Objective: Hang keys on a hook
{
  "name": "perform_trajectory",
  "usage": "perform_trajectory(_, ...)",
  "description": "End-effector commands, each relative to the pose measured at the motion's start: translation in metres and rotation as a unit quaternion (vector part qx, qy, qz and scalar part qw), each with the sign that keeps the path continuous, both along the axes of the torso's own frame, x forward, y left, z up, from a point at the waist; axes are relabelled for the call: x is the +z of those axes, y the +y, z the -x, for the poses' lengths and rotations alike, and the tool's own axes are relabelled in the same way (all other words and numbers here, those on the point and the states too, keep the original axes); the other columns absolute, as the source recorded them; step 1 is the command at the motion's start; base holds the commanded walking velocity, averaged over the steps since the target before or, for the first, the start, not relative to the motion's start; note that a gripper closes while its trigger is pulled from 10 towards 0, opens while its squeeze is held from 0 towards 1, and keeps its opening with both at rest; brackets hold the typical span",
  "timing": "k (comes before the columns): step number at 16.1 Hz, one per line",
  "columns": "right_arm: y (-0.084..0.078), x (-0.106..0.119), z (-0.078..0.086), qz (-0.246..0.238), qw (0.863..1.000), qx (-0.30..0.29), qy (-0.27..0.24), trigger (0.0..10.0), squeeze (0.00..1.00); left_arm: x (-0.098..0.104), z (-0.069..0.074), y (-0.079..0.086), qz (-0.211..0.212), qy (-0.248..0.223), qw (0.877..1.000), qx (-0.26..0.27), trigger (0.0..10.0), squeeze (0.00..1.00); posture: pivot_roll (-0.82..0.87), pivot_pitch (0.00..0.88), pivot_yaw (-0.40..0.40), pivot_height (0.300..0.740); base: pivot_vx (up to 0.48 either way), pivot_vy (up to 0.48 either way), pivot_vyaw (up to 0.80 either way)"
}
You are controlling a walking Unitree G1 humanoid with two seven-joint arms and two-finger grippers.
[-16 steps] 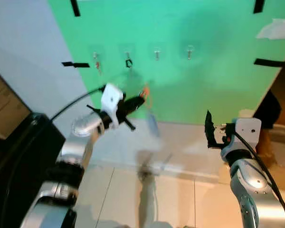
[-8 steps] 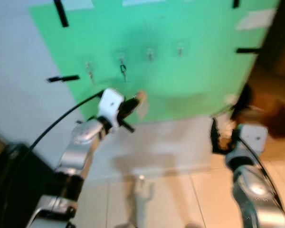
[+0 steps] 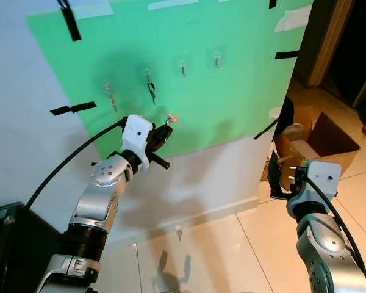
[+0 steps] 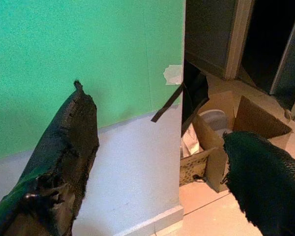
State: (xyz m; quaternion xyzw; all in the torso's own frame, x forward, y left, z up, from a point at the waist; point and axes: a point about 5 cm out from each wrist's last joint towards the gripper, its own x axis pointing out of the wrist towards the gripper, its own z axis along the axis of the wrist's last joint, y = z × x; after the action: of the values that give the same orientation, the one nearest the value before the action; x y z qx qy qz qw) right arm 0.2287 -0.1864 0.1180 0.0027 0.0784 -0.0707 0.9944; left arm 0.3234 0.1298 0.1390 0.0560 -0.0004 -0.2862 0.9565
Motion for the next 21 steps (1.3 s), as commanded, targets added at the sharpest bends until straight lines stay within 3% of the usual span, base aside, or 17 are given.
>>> perform_trajectory(1, 0.002, 0.003, -0.001, -0.003, 1.0, 0.004, -0.005, 10.0, 0.0, 0.003, -0.001, 0.004, -0.004, -0.005, 1.0, 0.008, 10.0, 0.0, -0.11, 0.0, 0.141, 0.74, 0.0, 0.0, 0.0)
perform_trajectory(9, 0.003, 0.003, -0.001, -0.002, 1.0, 0.004, -0.005, 10.0, 0.0, 0.003, 0.001, 0.004, 0.002, -0.002, 1.0, 0.015, 10.0, 0.0, -0.11, 0.0, 0.14, 0.74, 0.0, 0.0, 0.0)
perform_trajectory(10, -0.014, 0.007, -0.008, 0.061, 0.997, 0.04, 0.01, 10.0, 0.0, -0.003, 0.011, -0.003, 0.056, -0.014, 0.996, 0.073, 10.0, 0.0, -0.13, 0.0, 0.021, 0.74, 0.33, 0.0, 0.0)
perform_trajectory(11, -0.016, 0.007, -0.008, 0.068, 0.997, 0.045, 0.012, 10.0, 0.0, -0.003, 0.012, -0.004, 0.062, -0.016, 0.995, 0.079, 10.0, 0.0, -0.13, 0.0, 0.021, 0.74, 0.33, 0.0, 0.0)
perform_trajectory(16, -0.012, 0.006, -0.013, 0.066, 0.996, 0.058, 0.015, 10.0, 0.0, -0.007, 0.016, -0.001, 0.042, -0.014, 0.996, 0.081, 10.0, 0.0, -0.11, 0.0, 0.005, 0.74, 0.322, 0.0, 0.0)
perform_trajectory(21, -0.014, 0.002, -0.011, 0.064, 0.996, 0.054, 0.024, 10.0, 0.0, -0.002, 0.013, -0.003, 0.035, -0.022, 0.996, 0.08, 10.0, 0.0, -0.11, 0.0, 0.017, 0.74, 0.333, 0.0, -0.75)
